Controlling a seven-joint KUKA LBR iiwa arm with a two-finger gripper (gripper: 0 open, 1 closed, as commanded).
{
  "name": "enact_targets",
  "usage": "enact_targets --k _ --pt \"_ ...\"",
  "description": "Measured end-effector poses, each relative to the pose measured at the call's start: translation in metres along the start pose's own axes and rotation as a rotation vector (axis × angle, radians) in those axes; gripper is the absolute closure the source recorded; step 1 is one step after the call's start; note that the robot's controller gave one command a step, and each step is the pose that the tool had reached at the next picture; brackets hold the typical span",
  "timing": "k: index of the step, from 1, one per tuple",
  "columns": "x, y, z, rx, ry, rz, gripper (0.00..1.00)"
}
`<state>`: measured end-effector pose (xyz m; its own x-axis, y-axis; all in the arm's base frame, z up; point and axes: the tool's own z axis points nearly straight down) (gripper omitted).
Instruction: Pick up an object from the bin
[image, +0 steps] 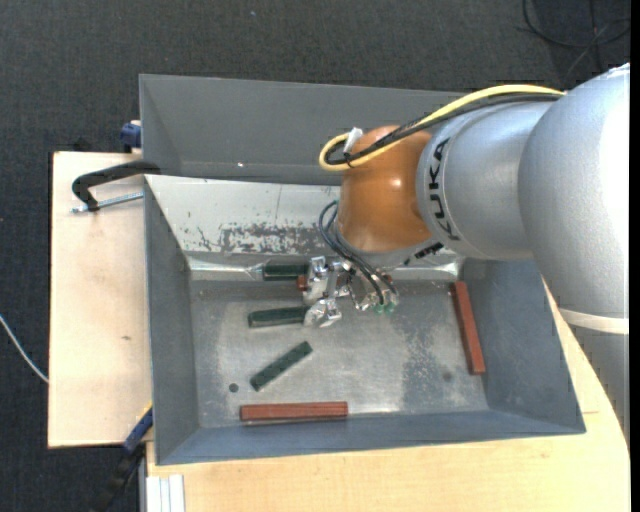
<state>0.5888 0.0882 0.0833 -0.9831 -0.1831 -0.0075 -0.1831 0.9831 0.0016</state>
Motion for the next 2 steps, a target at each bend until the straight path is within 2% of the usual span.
enact_targets --k 1,2 --pt "0.000 0.000 0.000 0.000 0.000 0.000 1.00" --pt "0.013 0.015 -0.130 0.001 0.001 0.066 1.00"
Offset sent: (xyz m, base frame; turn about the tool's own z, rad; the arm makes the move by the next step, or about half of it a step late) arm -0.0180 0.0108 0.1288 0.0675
